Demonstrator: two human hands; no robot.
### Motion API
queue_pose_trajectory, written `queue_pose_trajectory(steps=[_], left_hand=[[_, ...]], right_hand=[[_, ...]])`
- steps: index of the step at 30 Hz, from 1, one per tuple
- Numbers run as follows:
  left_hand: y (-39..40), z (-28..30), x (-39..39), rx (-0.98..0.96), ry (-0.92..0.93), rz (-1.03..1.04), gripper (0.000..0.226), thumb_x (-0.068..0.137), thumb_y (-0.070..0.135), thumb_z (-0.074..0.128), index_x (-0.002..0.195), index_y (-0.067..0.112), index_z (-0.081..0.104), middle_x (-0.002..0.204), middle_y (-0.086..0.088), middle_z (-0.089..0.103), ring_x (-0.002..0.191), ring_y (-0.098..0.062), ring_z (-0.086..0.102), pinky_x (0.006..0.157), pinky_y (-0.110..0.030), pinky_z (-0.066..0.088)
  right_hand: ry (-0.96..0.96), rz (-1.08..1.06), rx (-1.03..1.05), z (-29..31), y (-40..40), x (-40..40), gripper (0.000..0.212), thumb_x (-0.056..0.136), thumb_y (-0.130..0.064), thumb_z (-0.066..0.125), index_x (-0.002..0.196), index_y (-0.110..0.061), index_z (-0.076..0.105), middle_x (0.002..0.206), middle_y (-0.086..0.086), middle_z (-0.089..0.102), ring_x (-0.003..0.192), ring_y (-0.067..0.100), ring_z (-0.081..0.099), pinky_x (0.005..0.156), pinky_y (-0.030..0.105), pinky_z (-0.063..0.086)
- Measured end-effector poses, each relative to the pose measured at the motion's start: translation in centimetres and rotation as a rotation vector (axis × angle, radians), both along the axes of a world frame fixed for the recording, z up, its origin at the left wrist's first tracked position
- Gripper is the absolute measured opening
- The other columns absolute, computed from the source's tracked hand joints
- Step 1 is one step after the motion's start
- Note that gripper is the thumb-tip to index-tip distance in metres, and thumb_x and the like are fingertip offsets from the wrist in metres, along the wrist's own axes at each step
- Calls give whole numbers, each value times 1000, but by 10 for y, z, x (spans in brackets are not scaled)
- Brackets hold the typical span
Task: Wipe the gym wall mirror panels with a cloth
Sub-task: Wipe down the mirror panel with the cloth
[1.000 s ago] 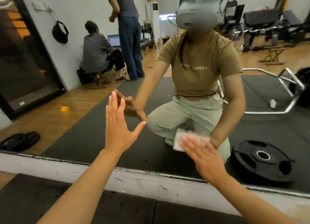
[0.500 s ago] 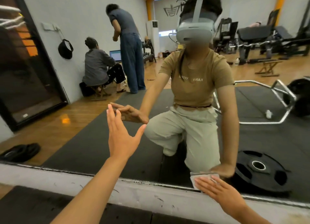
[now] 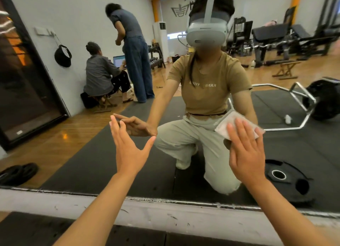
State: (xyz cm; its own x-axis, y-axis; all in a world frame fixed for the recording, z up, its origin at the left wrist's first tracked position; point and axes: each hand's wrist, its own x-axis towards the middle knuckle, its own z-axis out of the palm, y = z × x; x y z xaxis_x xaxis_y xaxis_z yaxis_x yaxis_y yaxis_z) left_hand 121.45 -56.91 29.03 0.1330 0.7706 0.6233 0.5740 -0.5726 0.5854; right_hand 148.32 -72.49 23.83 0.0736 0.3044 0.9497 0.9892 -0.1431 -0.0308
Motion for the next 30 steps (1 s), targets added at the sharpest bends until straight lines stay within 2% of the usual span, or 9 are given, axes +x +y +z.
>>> queue_pose_trajectory(steps=[3, 7, 12, 14, 19, 22, 24, 27, 30], left_hand=[[2, -3, -1, 17, 2, 1, 114, 79, 54, 74, 156, 3, 9, 164, 8, -20, 151, -12, -15, 118, -35, 15], [4, -4, 0, 16, 12, 6, 114, 78, 53, 74, 156, 2, 9, 164, 7, -20, 151, -11, -15, 115, -30, 13], [6, -6, 0, 47, 3, -3, 112, 79, 53, 73, 156, 2, 10, 165, 3, -16, 152, -14, -13, 119, -35, 15], [6, -8, 0, 53, -1, -1, 111, 79, 51, 74, 155, 1, 11, 165, -1, -14, 152, -16, -11, 118, -33, 13], [6, -9, 3, 46, -34, -17, 111, 78, 49, 74, 155, 0, 11, 165, -1, -14, 152, -17, -11, 118, -30, 8], [6, -9, 3, 28, -51, -23, 112, 78, 50, 74, 156, 3, 9, 165, 3, -15, 152, -15, -10, 120, -33, 11], [7, -10, 2, 33, -54, -26, 113, 77, 51, 74, 156, 5, 7, 165, 6, -16, 153, -15, -9, 122, -43, 16], [8, -9, 2, 32, -53, -31, 113, 77, 52, 74, 156, 5, 9, 165, 5, -15, 153, -15, -9, 122, -47, 18], [7, -7, 2, 34, -35, -28, 113, 77, 52, 74, 156, 3, 9, 165, 3, -15, 152, -14, -10, 122, -38, 13]], right_hand=[[69, -106, -61, -57, -4, 0, 67, 95, -11, 35, 158, -19, 15, 166, -2, 5, 153, 20, 7, 121, 41, 6], [-168, -153, -505, -178, -42, 6, 94, 72, -1, 34, 159, -22, 7, 166, -3, 4, 153, 17, 3, 120, 38, 7], [-324, -107, -858, -183, -66, 42, 92, 71, 2, 26, 159, -21, 10, 162, -5, 21, 152, 13, 8, 122, 35, 7], [-287, -71, -797, -163, -65, 45, 90, 74, 1, 29, 159, -21, 9, 163, -4, 18, 152, 13, 8, 123, 36, 2], [43, 29, -153, -65, -33, 23, 68, 92, -6, 39, 156, -15, 20, 166, -1, 9, 152, 22, 13, 123, 42, 12], [252, -7, 84, -28, -15, 16, 60, 98, -7, 39, 155, -8, 21, 164, 4, 9, 152, 24, 12, 121, 48, 17], [326, -48, 141, -41, -9, 13, 58, 101, -12, 36, 156, -8, 17, 163, 9, 13, 153, 21, 7, 122, 45, 13], [456, -91, 58, -119, -18, 1, 60, 106, -20, 28, 158, -15, -2, 164, 11, 3, 153, 22, 0, 123, 46, 12], [580, -149, -145, -203, -41, -8, 99, 91, 11, 54, 157, -22, -11, 165, 2, -6, 151, 27, 1, 110, 67, 30]])
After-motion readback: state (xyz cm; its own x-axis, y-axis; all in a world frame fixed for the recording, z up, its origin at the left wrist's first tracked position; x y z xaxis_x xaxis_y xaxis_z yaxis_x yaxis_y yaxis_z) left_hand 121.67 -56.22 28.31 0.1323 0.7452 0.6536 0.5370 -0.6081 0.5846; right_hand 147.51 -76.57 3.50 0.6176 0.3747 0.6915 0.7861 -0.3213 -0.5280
